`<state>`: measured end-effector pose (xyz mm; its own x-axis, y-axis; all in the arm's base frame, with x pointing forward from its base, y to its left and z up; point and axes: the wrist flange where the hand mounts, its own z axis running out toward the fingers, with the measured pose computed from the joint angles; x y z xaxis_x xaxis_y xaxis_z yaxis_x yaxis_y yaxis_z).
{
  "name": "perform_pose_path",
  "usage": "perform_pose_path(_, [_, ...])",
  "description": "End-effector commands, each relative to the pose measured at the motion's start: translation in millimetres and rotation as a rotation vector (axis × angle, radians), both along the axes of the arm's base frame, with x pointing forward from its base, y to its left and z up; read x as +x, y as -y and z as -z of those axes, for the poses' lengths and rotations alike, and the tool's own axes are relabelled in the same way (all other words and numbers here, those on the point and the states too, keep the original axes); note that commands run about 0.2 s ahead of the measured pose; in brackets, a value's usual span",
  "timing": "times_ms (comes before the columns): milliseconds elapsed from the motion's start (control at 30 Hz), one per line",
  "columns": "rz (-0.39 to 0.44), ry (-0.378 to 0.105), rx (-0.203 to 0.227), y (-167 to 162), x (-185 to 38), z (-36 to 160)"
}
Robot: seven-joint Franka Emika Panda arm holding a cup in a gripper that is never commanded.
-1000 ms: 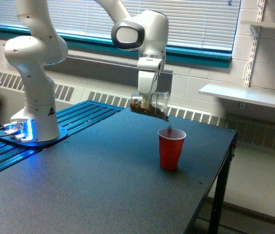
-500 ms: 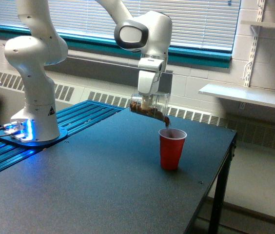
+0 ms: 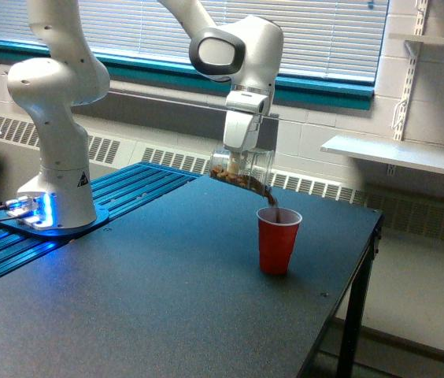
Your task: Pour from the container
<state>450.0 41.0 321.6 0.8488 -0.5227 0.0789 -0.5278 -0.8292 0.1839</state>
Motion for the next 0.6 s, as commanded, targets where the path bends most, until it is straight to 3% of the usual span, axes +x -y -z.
perform_pose_path(33, [0.007,-0.019,-0.018,-4.1,2.2,-5.1])
perform_pose_path(600, [0.006,-0.076,-0.058,-0.3,10.5,-16.8])
